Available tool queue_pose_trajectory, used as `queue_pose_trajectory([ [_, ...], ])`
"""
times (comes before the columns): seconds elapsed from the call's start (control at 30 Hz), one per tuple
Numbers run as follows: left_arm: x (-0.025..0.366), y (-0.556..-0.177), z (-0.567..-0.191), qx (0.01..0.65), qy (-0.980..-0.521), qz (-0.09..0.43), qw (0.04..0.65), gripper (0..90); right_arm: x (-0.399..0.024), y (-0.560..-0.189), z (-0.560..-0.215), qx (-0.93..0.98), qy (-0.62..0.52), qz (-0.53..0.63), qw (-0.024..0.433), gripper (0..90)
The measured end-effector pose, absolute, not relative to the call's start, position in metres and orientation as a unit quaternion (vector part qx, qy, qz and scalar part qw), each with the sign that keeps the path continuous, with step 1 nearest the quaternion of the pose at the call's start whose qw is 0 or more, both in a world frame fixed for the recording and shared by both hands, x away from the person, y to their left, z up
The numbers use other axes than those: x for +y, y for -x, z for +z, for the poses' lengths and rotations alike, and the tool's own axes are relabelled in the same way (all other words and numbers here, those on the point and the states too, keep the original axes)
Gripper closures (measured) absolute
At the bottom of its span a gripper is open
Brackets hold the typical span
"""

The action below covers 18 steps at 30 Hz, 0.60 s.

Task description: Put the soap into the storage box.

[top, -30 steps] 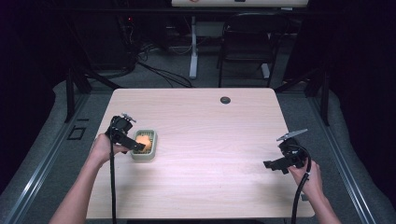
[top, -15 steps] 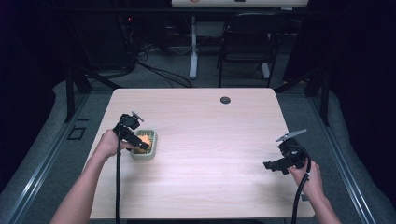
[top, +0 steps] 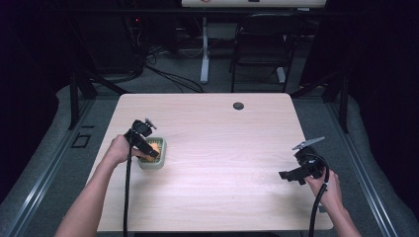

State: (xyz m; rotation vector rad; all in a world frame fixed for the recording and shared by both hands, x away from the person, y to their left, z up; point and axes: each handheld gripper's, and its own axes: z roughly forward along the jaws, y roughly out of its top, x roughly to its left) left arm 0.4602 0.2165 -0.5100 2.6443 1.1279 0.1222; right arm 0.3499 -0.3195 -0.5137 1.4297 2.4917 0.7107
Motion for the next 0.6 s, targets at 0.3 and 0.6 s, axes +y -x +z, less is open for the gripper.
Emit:
queue_pose_trajectory([
  [0.3,0.2153,-0.4639,-0.5139,0.387,-0.913,0.044,0.120,26.8,-0.3202,-0.3501,-0.5135,0.839,-0.481,0.237,0.089,4.8],
  [0.6,0.2149,-0.4677,-0.5206,0.389,-0.914,0.030,0.110,25.1,-0.3202,-0.3503,-0.5144,0.839,-0.483,0.234,0.087,5.0],
])
